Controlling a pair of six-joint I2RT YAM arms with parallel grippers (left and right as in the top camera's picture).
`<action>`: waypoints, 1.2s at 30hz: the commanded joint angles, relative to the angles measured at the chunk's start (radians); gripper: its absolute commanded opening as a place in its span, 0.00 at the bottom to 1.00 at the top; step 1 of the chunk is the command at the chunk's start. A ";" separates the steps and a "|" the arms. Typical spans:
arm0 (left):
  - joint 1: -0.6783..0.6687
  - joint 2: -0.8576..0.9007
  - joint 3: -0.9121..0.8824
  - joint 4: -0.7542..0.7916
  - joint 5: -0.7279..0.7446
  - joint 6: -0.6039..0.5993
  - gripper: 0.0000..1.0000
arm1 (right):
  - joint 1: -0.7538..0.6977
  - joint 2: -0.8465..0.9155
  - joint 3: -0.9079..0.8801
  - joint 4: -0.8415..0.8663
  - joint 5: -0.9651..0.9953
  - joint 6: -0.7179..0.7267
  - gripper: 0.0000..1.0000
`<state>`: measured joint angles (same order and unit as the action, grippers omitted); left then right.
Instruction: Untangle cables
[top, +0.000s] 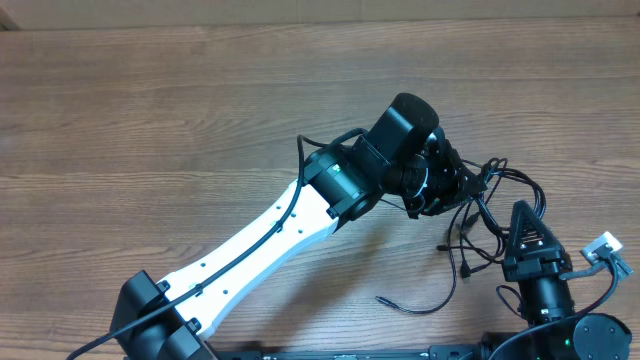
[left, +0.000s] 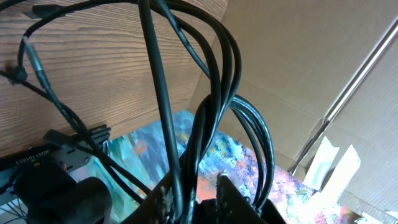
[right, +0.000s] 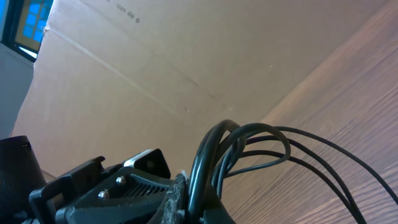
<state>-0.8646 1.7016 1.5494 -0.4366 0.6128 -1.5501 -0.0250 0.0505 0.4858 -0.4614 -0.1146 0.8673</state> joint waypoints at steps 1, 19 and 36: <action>-0.006 -0.028 0.007 0.005 0.008 -0.002 0.24 | -0.003 -0.002 -0.002 0.024 -0.011 -0.004 0.04; -0.006 -0.028 0.007 0.007 0.005 -0.002 0.23 | -0.003 -0.002 -0.002 0.043 -0.052 0.027 0.04; -0.013 -0.028 0.007 0.007 0.005 -0.002 0.27 | -0.003 -0.002 -0.002 0.075 -0.076 0.028 0.04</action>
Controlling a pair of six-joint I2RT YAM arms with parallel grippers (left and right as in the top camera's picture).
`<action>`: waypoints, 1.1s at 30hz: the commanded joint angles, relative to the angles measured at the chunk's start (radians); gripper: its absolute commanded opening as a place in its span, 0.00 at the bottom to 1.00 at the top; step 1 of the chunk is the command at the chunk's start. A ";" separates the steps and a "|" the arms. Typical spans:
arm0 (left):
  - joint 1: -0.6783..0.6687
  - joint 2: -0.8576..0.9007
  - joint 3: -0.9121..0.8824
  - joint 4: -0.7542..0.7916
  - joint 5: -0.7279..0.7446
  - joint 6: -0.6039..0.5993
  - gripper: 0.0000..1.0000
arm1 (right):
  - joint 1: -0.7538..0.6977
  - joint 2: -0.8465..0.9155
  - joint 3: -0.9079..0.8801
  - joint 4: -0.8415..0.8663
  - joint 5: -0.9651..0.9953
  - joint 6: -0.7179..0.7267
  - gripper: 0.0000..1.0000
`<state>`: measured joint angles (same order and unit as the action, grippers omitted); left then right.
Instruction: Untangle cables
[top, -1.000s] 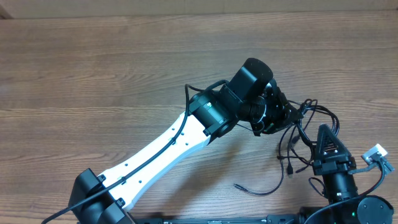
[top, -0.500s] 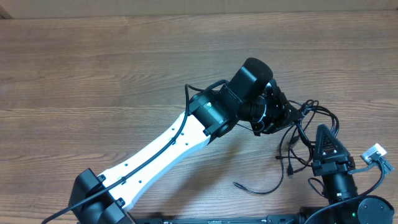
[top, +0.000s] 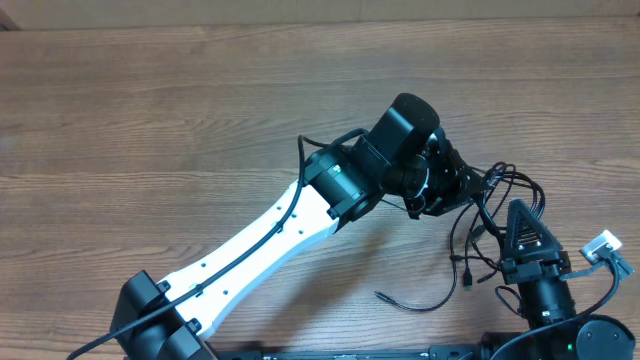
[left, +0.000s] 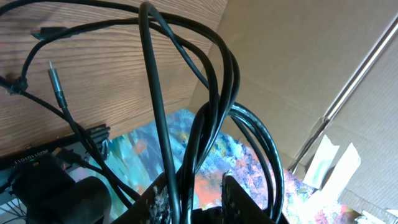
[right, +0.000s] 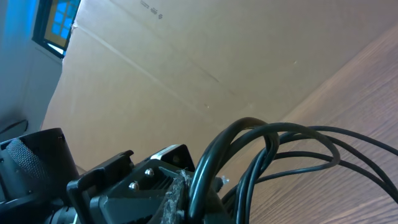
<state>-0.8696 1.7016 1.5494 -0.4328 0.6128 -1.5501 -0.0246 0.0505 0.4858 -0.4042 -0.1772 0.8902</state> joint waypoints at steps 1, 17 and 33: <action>-0.008 -0.028 0.007 0.003 0.005 -0.002 0.27 | -0.003 -0.002 -0.002 0.019 -0.015 0.015 0.04; -0.010 -0.028 0.007 0.004 0.005 -0.003 0.19 | -0.003 -0.002 -0.002 0.033 -0.045 0.027 0.04; -0.019 -0.028 0.007 0.031 0.008 -0.003 0.04 | -0.003 -0.002 -0.002 -0.012 -0.053 0.021 0.04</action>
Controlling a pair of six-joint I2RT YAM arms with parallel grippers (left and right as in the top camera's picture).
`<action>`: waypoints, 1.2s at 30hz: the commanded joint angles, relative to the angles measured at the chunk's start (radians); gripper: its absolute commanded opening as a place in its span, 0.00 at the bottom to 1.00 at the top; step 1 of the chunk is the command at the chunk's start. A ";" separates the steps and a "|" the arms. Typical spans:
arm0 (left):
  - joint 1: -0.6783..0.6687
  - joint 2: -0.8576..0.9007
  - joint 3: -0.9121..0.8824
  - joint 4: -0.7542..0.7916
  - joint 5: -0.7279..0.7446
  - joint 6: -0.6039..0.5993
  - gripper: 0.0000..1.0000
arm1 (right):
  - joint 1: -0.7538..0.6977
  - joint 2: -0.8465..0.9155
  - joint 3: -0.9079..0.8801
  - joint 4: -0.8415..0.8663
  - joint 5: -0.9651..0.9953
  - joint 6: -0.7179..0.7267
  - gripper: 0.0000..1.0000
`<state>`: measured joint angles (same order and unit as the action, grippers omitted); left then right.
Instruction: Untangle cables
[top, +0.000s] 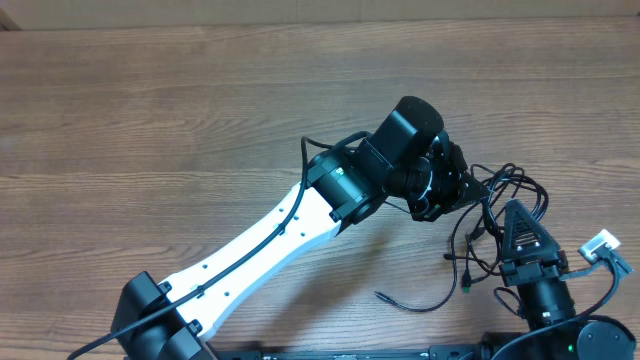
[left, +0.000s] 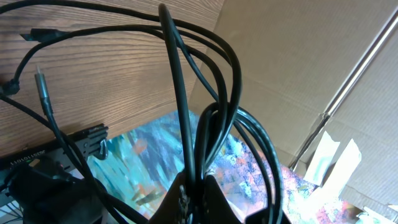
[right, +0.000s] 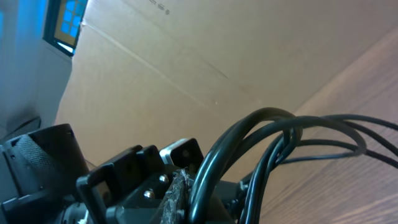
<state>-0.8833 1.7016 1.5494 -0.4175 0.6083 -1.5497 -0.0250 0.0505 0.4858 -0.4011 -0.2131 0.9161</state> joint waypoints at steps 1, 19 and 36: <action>-0.002 -0.028 0.007 0.019 0.014 -0.011 0.04 | -0.003 -0.002 -0.002 -0.025 -0.016 -0.009 0.04; 0.097 -0.028 0.007 0.145 0.164 -0.081 0.04 | -0.003 -0.002 -0.002 -0.208 0.135 -0.141 0.04; 0.349 -0.028 0.007 0.154 0.413 0.337 0.28 | -0.003 -0.002 -0.027 -0.259 0.220 -0.192 0.04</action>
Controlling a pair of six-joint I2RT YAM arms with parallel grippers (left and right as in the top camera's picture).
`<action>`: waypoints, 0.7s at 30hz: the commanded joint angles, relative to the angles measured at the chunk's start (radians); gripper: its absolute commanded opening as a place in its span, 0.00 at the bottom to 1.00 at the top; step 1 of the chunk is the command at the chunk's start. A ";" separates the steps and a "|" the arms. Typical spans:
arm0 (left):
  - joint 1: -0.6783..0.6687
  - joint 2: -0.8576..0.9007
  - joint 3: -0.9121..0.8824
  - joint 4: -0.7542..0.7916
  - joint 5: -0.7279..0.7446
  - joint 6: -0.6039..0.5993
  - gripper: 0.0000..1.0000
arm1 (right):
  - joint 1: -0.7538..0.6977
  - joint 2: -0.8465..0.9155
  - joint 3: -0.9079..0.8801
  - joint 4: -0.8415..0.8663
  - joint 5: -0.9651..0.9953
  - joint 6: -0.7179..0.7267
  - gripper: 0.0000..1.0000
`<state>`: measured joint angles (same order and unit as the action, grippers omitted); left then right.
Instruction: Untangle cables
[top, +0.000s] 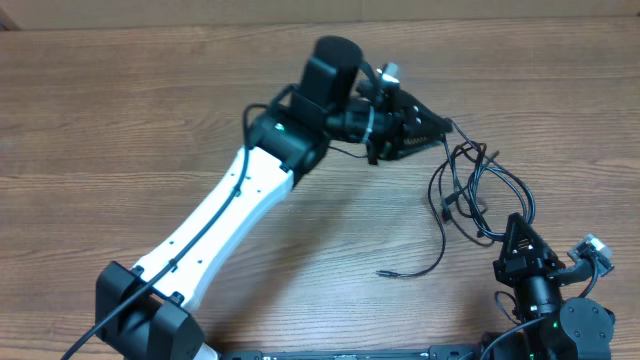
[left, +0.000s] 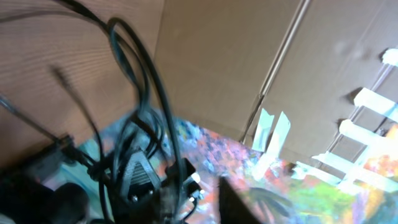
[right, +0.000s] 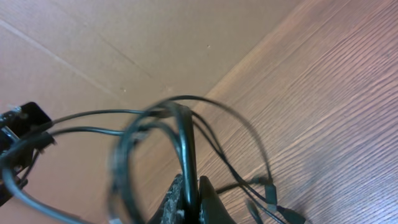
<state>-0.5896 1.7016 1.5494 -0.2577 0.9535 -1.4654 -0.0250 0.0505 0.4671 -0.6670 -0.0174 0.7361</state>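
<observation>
A bundle of thin black cables (top: 470, 185) hangs stretched over the wooden table between my two grippers. My left gripper (top: 440, 125) is at the upper middle, pointing right, with the cables' top at its tip. In the blurred left wrist view its fingers (left: 196, 186) stand apart, and one cable (left: 155, 106) runs along the left finger. My right gripper (top: 515, 235) is low at the right, shut on one black cable (right: 186, 143). Looped strands and small plugs (right: 267, 193) hang beyond it. A loose plug end (top: 383, 271) lies on the table.
The brown wooden table (top: 150, 100) extends left and back. The white left arm (top: 215, 220) crosses it diagonally from the bottom left. Brown cardboard walls (right: 155, 37) stand past the table's edge. The right arm's base (top: 575, 320) sits at the bottom right corner.
My left gripper was shut on the cables close to the right gripper; now it is up and to the left with its fingers apart. The bundle is drawn out long. My right gripper sits lower.
Both grippers were close together at the right, each on the bunched cables. The left fingers then stood apart around the strands, then were shut on them. Now the grippers are far apart and the bundle is stretched out between them.
</observation>
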 joint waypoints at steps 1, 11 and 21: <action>0.067 -0.028 0.007 -0.011 0.074 0.297 0.27 | -0.003 -0.002 -0.008 0.007 0.025 -0.012 0.04; 0.164 -0.028 0.007 -0.243 0.083 0.782 0.65 | -0.003 -0.002 -0.008 0.035 0.023 -0.004 0.04; 0.082 -0.028 0.007 -0.389 0.055 0.619 0.89 | -0.003 -0.002 -0.008 0.225 -0.010 0.076 0.04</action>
<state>-0.4629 1.7000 1.5501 -0.6430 1.0142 -0.7544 -0.0250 0.0517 0.4633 -0.4927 -0.0189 0.7712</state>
